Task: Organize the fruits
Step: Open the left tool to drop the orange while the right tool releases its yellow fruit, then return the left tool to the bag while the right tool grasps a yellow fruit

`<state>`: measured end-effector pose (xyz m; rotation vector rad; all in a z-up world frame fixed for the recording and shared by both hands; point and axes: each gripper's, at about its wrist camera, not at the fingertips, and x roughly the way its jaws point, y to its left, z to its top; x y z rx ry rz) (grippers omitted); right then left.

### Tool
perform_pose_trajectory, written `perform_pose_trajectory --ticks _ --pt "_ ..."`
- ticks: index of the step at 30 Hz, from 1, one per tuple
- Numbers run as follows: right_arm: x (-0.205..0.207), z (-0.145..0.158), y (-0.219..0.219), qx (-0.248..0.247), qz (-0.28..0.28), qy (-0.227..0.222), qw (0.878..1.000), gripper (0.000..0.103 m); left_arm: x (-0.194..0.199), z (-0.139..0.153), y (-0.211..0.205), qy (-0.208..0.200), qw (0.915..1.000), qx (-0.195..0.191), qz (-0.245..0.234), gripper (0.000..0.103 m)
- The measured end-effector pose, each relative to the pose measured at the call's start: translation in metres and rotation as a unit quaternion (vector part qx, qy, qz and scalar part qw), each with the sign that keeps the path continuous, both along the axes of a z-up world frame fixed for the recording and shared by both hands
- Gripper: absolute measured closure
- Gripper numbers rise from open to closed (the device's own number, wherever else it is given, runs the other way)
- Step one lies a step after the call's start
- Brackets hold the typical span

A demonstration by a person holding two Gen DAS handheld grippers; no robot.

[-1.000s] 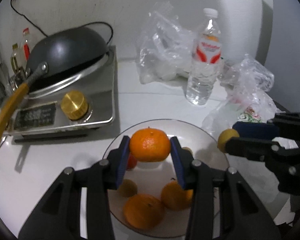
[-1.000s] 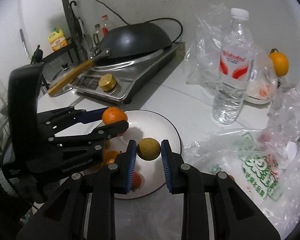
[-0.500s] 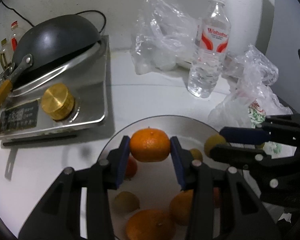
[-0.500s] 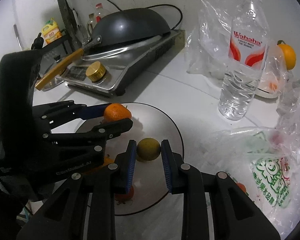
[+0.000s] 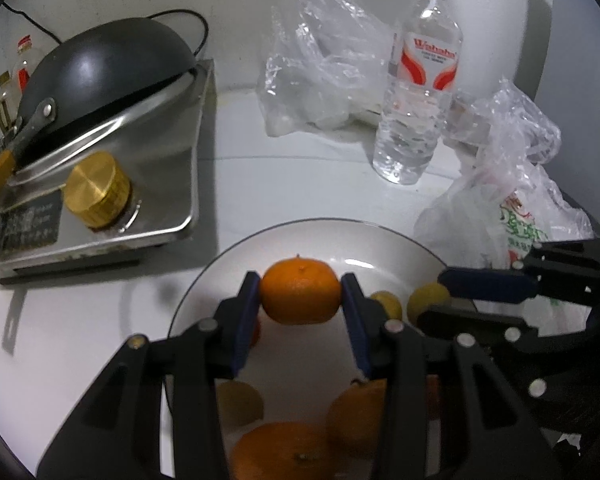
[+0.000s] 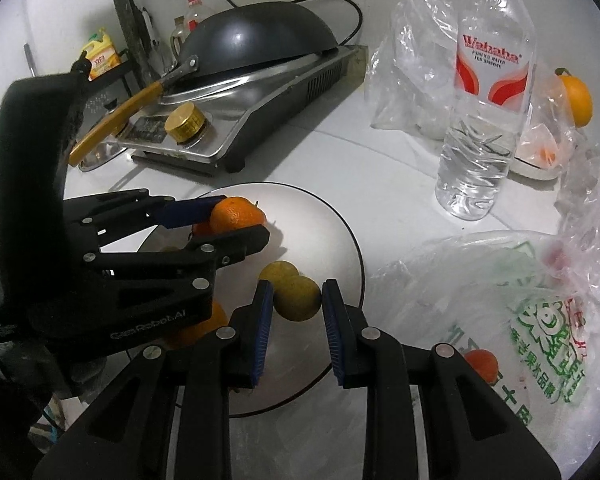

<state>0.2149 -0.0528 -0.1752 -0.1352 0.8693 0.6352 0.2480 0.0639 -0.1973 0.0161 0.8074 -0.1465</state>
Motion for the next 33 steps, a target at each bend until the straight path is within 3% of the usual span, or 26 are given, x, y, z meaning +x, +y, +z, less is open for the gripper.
perform_pose_trajectory --ticks 9,12,23,33 --pt "-0.001 0.005 -0.003 0.011 0.003 0.000 1.000 0.076 -0.006 0.004 -0.002 -0.009 0.9999 0.004 0.006 0.060" --pt "-0.004 0.009 -0.005 0.015 0.003 -0.006 1.000 0.075 -0.007 0.009 -0.002 -0.017 0.9998 0.002 0.008 0.051" --pt "-0.021 0.034 -0.024 0.021 -0.004 -0.037 0.999 0.075 -0.024 0.029 -0.005 -0.040 0.9990 -0.006 0.019 0.051" --pt "-0.032 0.049 -0.064 0.028 -0.034 -0.055 0.998 0.075 -0.052 0.053 -0.027 -0.085 0.9963 0.013 0.007 0.051"
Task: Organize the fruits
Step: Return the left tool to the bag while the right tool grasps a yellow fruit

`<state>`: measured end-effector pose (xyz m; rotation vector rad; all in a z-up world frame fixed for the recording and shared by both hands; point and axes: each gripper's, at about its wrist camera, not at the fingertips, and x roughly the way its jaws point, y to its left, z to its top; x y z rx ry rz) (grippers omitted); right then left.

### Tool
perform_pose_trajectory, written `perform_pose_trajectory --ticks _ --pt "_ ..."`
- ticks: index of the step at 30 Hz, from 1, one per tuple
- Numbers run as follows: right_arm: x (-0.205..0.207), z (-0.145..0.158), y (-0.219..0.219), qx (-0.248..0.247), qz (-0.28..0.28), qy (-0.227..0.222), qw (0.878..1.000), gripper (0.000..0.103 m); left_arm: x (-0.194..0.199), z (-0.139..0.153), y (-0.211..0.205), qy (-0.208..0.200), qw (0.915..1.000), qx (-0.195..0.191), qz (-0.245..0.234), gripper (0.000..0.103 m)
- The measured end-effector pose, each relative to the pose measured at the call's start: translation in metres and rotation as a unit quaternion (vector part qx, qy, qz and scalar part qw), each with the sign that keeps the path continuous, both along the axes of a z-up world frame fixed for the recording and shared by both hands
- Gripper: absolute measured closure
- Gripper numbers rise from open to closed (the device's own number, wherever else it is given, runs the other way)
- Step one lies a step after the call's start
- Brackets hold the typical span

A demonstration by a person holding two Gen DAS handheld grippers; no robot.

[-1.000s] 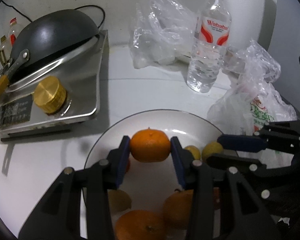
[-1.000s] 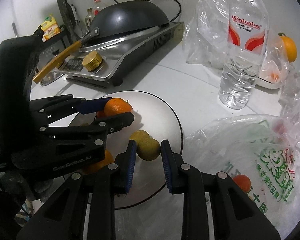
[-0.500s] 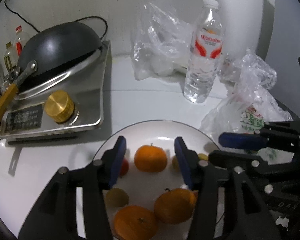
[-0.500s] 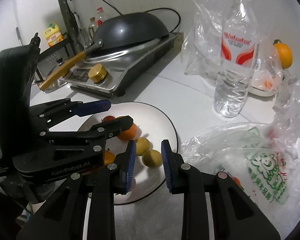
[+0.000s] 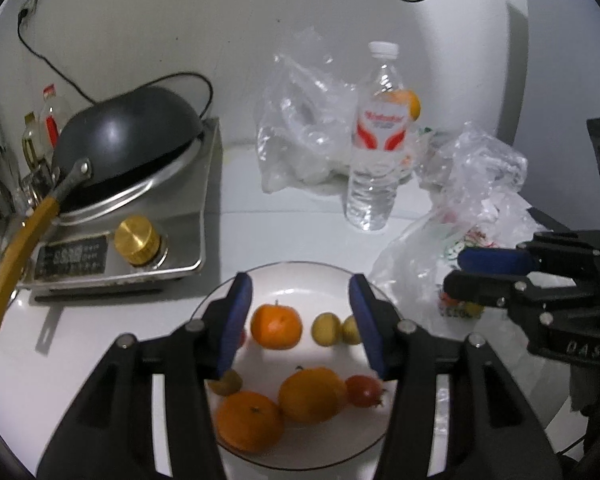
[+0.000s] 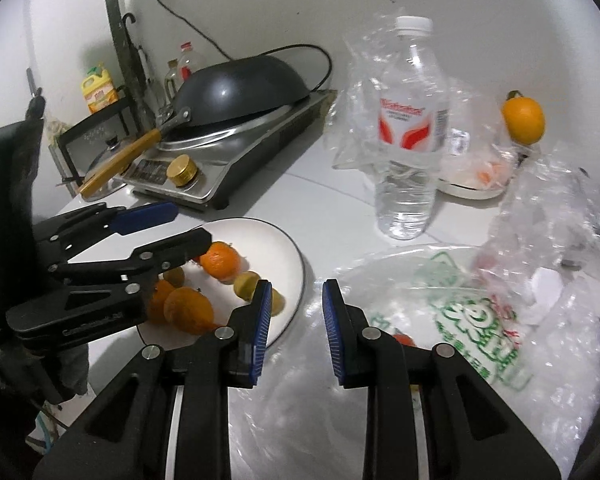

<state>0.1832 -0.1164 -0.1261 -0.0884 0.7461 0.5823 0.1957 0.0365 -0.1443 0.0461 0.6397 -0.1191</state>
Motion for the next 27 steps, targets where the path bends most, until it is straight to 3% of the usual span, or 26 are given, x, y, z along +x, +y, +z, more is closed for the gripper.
perform_pose_trajectory --ticks 16,27 --pt "-0.003 -0.004 -0.057 0.007 -0.041 0.003 0.999 0.075 -0.014 0.006 -0.046 -0.003 0.9995 0.010 -0.028 0.051" --pt "0.014 -0.037 -0.081 -0.001 -0.059 0.043 0.997 0.075 -0.011 -0.002 -0.072 -0.004 0.9985 0.026 -0.048 0.051"
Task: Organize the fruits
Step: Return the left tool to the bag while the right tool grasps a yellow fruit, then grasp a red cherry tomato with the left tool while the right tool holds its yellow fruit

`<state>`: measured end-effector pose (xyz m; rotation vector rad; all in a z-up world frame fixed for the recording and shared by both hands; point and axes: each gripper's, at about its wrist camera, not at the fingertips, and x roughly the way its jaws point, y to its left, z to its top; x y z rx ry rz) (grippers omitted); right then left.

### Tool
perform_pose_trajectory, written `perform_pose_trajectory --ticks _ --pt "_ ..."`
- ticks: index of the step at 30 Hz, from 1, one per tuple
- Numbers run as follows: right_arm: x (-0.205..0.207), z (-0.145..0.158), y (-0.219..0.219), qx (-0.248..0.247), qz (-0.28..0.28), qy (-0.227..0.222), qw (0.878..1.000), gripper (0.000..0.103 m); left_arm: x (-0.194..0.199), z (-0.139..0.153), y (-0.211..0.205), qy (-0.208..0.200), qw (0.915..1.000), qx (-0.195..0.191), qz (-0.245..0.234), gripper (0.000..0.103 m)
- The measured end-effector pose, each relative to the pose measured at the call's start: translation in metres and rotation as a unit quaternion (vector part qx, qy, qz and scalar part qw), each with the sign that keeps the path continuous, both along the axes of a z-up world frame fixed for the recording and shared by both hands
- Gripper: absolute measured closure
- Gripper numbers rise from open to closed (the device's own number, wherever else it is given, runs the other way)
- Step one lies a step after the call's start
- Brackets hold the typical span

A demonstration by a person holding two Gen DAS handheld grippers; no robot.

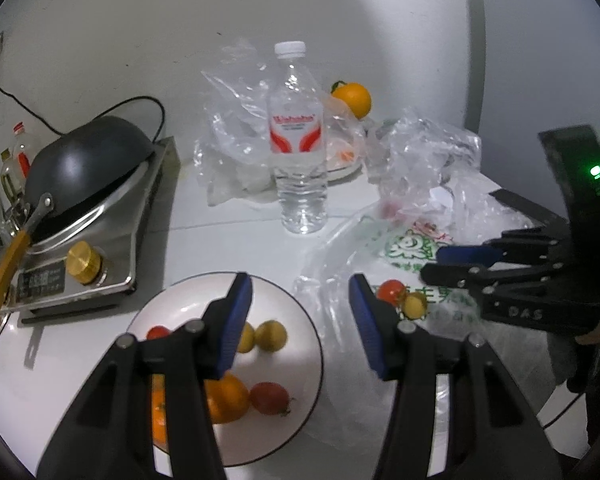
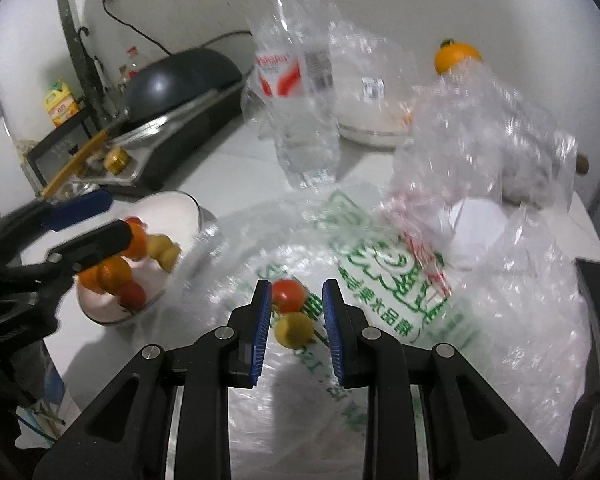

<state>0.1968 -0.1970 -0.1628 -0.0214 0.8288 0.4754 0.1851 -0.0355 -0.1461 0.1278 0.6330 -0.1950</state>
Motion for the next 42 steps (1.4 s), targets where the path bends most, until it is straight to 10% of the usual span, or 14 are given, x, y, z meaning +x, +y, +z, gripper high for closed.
perform_pose_trajectory --ticks 18,42 --pt "0.008 -0.033 0.003 0.003 0.027 0.055 0.998 0.067 0.004 -0.007 -0.021 0.022 0.9996 0.002 -0.019 0.051" --pt "0.005 -0.001 -0.057 0.057 -0.006 -0.004 0.998 0.074 0.036 -0.041 -0.091 0.081 0.9921 0.062 -0.072 0.052"
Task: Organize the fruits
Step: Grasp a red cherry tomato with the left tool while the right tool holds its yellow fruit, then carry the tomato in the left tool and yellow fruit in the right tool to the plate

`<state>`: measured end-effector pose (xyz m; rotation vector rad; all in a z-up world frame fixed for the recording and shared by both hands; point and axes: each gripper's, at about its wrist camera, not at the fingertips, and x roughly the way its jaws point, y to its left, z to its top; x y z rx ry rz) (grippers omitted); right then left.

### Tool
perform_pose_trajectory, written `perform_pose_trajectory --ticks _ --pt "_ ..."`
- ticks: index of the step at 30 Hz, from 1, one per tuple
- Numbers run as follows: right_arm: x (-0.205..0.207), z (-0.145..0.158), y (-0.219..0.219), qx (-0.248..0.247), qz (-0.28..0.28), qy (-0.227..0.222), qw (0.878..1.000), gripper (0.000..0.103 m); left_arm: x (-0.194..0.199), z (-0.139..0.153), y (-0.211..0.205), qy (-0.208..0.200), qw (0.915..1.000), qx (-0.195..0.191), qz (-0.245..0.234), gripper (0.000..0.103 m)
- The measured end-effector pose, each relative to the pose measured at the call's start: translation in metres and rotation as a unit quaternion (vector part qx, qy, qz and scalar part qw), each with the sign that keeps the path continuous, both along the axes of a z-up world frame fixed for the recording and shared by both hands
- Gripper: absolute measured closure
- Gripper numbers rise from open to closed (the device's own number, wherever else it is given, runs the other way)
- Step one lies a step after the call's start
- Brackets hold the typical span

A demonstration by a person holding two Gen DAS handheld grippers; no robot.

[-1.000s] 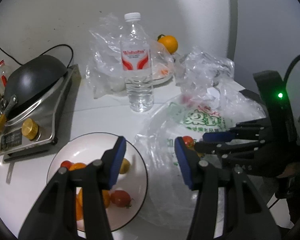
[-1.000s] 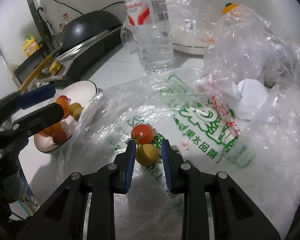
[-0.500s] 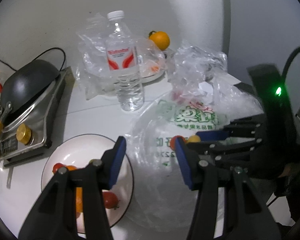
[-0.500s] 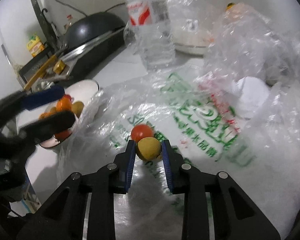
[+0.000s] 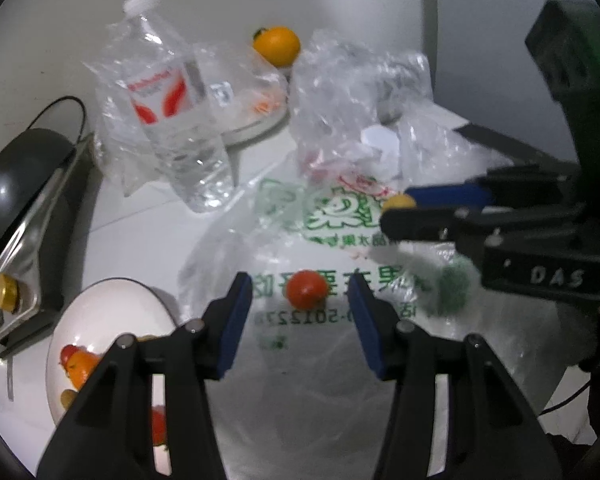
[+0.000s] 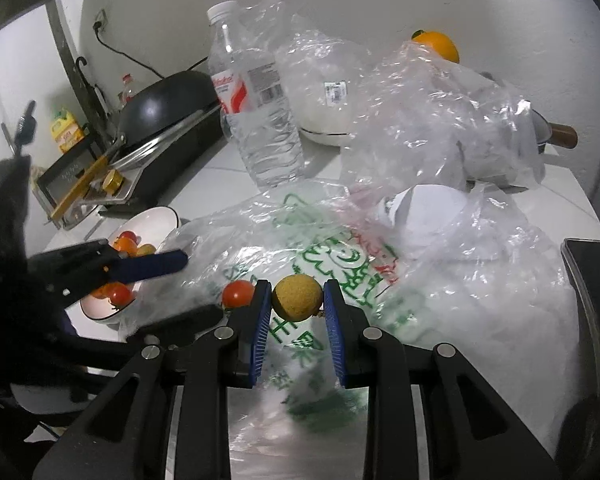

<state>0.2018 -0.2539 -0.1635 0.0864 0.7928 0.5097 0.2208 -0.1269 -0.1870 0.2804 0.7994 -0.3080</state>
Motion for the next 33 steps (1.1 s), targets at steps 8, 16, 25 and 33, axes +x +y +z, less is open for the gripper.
perform_pose_trajectory --ticks 8,16,25,33 --pt "0.009 -0.005 -0.008 0.009 0.002 -0.001 1.000 0.074 0.023 -0.021 -0.009 0.037 0.9990 0.025 0.000 0.056" --pt "0.012 -0.005 -0.002 0.018 0.010 -0.003 1.000 0.074 0.029 -0.028 -0.007 0.055 0.9983 0.017 0.002 0.073" --pt "0.007 0.002 0.001 0.011 0.006 -0.011 1.000 0.075 0.012 -0.009 -0.011 0.026 0.9995 0.001 -0.017 0.074" --pt "-0.010 0.016 0.010 0.001 0.003 -0.025 1.000 0.075 -0.010 0.013 -0.009 0.000 0.9995 -0.015 -0.026 0.074"
